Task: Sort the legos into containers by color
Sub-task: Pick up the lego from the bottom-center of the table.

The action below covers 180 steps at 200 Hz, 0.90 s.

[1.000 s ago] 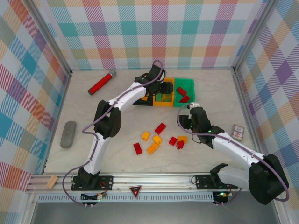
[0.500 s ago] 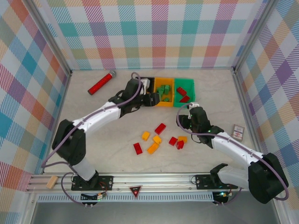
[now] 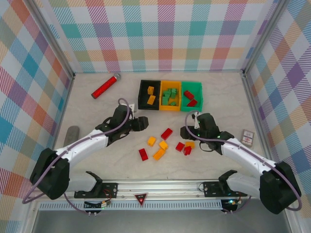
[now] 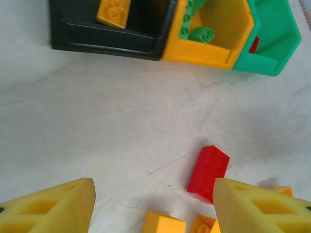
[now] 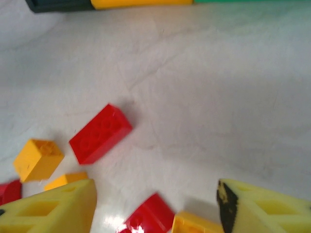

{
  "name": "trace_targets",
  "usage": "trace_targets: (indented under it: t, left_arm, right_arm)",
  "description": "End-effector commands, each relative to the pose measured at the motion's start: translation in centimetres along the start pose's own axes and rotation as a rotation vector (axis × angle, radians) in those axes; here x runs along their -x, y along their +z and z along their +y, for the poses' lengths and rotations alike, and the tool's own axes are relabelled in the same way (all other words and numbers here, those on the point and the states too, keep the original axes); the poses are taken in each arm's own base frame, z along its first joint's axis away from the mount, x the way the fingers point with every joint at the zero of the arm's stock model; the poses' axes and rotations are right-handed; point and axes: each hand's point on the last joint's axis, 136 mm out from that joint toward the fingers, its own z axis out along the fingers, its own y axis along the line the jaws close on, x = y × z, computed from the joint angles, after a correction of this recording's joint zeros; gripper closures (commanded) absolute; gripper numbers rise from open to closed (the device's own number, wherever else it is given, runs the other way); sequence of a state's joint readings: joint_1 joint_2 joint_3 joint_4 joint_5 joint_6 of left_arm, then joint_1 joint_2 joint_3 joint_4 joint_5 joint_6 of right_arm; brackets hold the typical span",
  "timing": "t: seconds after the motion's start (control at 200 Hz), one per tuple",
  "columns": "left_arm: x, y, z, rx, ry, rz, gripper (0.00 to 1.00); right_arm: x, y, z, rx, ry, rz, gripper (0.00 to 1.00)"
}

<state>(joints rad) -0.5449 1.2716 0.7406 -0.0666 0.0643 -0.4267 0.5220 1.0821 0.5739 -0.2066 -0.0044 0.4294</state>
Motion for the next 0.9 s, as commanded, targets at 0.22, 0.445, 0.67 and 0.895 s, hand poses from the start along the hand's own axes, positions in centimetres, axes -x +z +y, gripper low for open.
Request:
trace_targets:
  t: [0.22,0.445,0.67,0.895]
  left_arm:
    - [0.1,-0.4,3.8,0.077,-0.027,-0.055,0.36]
    - [0.3,0.2,4.7,0.084,-0.008,-0.053,0.36]
    - [0.3,0.8,5.2,0.078,0.028,-0.036,0.36]
    - [0.3,1.1,5.2,0.061,0.045,-0.033,0.36]
  right_arm:
    - [-8.0,-3.1,0.5,-0.023,0.095,0.277,0.32]
    - [-10.2,-3.1,-1.6,-0.272,0.004,0.325,0.32]
    - [-8.9,-3.2,-1.5,-0.3,-0.005,0.273,0.32]
    - [-8.4,-1.4,0.5,-0.246,-0.009,0.279,0.34]
